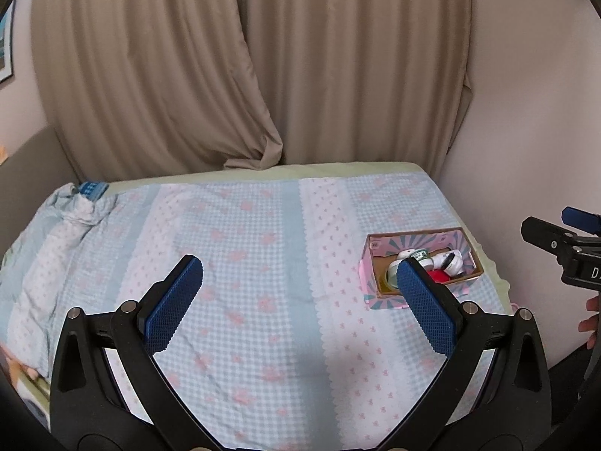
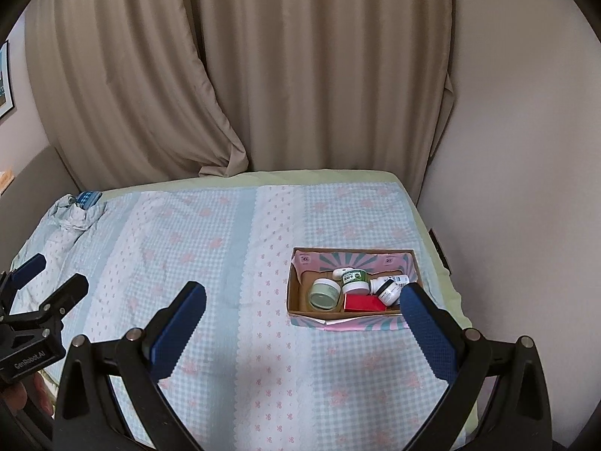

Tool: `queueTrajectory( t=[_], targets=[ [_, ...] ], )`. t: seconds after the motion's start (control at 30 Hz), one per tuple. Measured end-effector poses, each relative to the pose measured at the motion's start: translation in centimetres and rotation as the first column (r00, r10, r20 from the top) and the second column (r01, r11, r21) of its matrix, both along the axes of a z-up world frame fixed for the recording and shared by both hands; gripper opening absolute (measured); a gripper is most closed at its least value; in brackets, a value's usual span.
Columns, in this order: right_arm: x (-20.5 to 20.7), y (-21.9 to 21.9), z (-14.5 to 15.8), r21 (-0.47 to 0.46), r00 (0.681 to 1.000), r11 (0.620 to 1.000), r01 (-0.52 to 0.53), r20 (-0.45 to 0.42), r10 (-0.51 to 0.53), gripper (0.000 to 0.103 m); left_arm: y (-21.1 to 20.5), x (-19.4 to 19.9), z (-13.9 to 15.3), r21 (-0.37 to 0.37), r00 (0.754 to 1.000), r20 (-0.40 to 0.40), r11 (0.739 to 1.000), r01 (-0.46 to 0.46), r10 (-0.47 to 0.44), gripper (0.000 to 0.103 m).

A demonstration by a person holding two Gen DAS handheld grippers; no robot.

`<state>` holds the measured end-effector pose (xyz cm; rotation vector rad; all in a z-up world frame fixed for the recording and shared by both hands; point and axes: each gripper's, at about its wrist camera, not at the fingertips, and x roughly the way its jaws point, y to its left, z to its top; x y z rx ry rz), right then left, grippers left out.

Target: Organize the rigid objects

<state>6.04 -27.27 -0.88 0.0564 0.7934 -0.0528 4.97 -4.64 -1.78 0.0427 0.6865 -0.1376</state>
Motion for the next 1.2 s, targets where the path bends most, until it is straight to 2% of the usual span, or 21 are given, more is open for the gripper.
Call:
queueTrajectory(
  t=[1.2],
  targets=[
    [1.1, 0.9, 0.1, -0.008, 1.000, 1.000, -0.017, 0.012, 0.017, 0.103, 0.2, 0.5, 0.2, -0.011, 1.000, 0.005, 1.000, -0.021, 0.021, 0.103]
  ],
)
